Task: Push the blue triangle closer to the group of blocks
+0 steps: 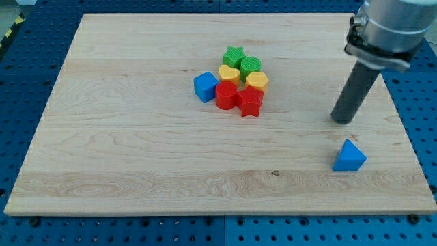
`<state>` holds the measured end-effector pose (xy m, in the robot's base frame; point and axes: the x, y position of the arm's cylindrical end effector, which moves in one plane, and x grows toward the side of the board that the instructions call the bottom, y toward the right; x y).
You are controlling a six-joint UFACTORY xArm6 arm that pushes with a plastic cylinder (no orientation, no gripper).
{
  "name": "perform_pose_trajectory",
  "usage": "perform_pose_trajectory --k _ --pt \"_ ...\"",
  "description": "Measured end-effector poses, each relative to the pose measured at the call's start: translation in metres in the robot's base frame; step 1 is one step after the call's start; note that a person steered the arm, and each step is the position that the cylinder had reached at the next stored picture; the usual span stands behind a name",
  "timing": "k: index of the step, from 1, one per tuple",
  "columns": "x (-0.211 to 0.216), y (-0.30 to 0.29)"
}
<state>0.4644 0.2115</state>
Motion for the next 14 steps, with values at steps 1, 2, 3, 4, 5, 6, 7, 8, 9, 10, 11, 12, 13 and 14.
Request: perform_pose_trajectory --k 1,2,3,4,5,6,7,8,9,10,11,12,13,14 --pt "0.011 0.047" --pt "0.037 0.068" --pt "0.064 0.076" --pt "0.086 0.061" --pt "0.090 0.061" --pt "0.090 0.061" --pt "0.097 0.043" --pt "0.096 0.001" --pt "0.084 -0.030" --pt "0.084 -0.082" --pt "0.084 -0.100" --pt "0.084 -0.100" --pt "0.084 -0.126" --pt "0.084 -0.131"
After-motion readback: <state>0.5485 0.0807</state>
